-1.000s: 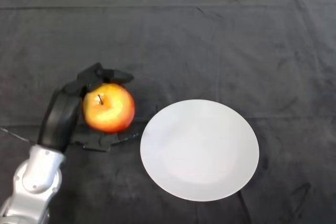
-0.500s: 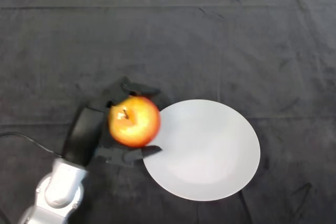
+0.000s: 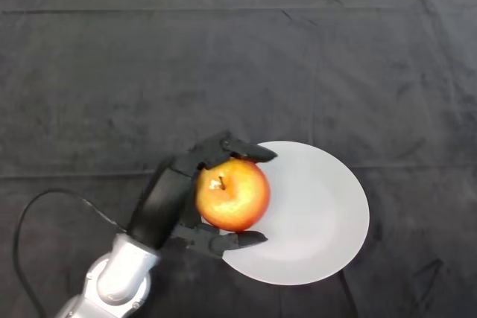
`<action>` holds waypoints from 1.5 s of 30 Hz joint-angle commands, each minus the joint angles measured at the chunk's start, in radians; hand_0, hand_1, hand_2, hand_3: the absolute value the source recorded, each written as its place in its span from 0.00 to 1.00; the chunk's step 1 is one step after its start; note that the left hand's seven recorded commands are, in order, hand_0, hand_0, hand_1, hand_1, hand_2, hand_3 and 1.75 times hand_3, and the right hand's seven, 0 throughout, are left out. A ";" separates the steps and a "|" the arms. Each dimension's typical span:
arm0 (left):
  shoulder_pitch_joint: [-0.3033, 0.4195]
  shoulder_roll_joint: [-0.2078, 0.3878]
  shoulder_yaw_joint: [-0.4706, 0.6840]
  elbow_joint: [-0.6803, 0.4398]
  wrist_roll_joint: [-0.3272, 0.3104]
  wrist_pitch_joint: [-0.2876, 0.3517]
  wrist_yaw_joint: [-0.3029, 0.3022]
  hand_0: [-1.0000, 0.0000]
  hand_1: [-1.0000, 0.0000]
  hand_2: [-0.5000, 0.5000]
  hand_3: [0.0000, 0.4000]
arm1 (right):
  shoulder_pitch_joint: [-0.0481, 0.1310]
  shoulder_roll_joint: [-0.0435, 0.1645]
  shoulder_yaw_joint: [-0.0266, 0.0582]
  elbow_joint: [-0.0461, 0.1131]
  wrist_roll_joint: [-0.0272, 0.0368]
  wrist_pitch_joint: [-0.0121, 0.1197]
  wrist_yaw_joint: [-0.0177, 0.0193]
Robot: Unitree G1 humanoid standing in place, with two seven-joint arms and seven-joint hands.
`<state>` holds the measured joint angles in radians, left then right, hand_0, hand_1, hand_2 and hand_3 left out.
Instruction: Move the apple to the plate
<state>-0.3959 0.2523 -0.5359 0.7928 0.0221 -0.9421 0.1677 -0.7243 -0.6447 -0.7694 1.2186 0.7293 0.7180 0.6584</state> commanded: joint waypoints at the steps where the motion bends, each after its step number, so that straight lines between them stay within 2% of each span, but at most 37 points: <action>1: -0.053 0.009 -0.020 0.043 0.015 -0.017 0.017 0.00 0.02 0.49 1.00 | -0.005 -0.016 -0.0156 -0.014 0.0187 -0.004 -0.0054; 6: -0.083 0.008 -0.055 0.111 0.024 0.005 0.030 0.00 0.05 0.47 1.00 | -0.006 -0.017 -0.0156 -0.012 0.0187 -0.004 -0.0048; 7: -0.087 0.008 -0.059 0.121 0.025 0.008 0.031 0.19 0.08 0.56 0.92 | -0.006 -0.017 -0.0156 -0.012 0.0187 -0.004 -0.0047; 8: -0.093 0.009 -0.064 0.132 0.026 0.015 0.032 0.31 0.09 0.61 0.91 | -0.006 -0.017 -0.0156 -0.011 0.0187 -0.004 -0.0046; 9: -0.097 0.009 -0.068 0.139 0.027 0.020 0.033 0.35 0.09 0.63 0.91 | -0.006 -0.017 -0.0156 -0.011 0.0187 -0.003 -0.0045; 10: -0.101 0.009 -0.071 0.145 0.029 0.024 0.035 0.74 0.14 0.80 0.86 | -0.006 -0.018 -0.0156 -0.011 0.0187 -0.003 -0.0044; 11: -0.105 0.009 -0.076 0.151 0.031 0.031 0.038 0.94 0.20 0.87 0.80 | -0.007 -0.018 -0.0156 -0.010 0.0187 -0.003 -0.0042; 12: -0.108 0.009 -0.079 0.155 0.033 0.035 0.040 1.00 0.47 0.77 0.53 | -0.007 -0.018 -0.0156 -0.010 0.0187 -0.003 -0.0041; 14: -0.113 0.010 -0.086 0.161 0.037 0.045 0.046 1.00 0.92 0.54 0.08 | -0.007 -0.018 -0.0156 -0.010 0.0187 -0.003 -0.0039; 15: -0.114 0.010 -0.089 0.163 0.038 0.048 0.048 1.00 1.00 0.50 0.00 | -0.007 -0.018 -0.0156 -0.009 0.0186 -0.003 -0.0038; 28: -0.117 0.044 -0.082 0.143 0.023 0.062 0.047 1.00 1.00 0.50 0.00 | -0.008 -0.019 -0.0154 -0.007 0.0184 -0.003 -0.0027; 45: -0.076 0.127 0.044 0.067 -0.028 -0.003 0.051 1.00 1.00 0.50 0.00 | -0.008 -0.019 -0.0150 -0.007 0.0180 -0.004 -0.0021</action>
<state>-0.4883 0.3429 -0.5176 0.9039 0.0087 -0.9222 0.2188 -0.7243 -0.6447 -0.7694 1.2187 0.7293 0.7181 0.6583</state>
